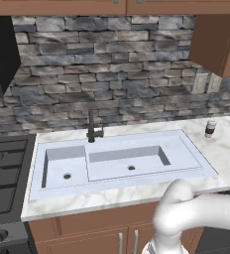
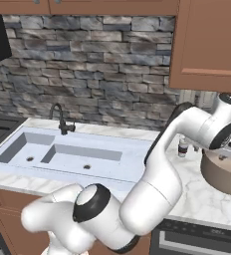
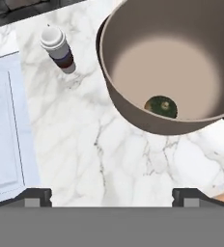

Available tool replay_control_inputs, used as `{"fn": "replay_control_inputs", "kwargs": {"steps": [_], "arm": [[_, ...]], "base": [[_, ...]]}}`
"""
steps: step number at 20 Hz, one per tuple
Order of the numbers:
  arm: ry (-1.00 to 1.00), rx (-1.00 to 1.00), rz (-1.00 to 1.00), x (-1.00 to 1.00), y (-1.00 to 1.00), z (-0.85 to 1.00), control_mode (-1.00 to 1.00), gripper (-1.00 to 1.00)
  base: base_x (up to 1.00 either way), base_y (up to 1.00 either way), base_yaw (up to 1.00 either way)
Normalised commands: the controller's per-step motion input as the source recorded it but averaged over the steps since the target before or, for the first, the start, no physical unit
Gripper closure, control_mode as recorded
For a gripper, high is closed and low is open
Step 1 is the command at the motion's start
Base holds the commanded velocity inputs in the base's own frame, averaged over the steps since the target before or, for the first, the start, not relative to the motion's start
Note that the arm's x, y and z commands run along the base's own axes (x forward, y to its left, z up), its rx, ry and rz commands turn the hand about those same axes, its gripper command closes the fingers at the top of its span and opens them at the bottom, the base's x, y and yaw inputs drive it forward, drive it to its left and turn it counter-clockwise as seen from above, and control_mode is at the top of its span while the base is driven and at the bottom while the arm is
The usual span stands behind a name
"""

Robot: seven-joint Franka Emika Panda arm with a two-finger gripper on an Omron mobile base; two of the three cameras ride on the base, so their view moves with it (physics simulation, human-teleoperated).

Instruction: Turn on the sink faucet. Then move the squash from the counter to the sink. Turn off the sink. Move the vegetable from the sink to the pot next to the stove. Finally move the pot to the front left burner.

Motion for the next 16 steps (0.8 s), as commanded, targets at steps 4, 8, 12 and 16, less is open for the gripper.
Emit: {"fn": "replay_control_inputs", "kwargs": {"steps": [4, 8, 12, 16], "arm": [[-0.13, -0.16, 0.08, -0.26, 0.33, 0.0, -1.0, -1.0], [-0.07, -0.2, 0.11, -0.17, 0.27, 0.03, -1.0, -1.0], [0.0, -0.18, 0.15, -0.01, 0.15, 0.12, -1.0, -1.0], [0.02, -0.12, 0.18, 0.0, 0.0, 0.14, -1.0, -1.0]], "base": [[0.0, 0.0, 0.0], [0.0, 0.0, 0.0], [0.0, 0.0, 0.0], [0.0, 0.0, 0.0]]}}
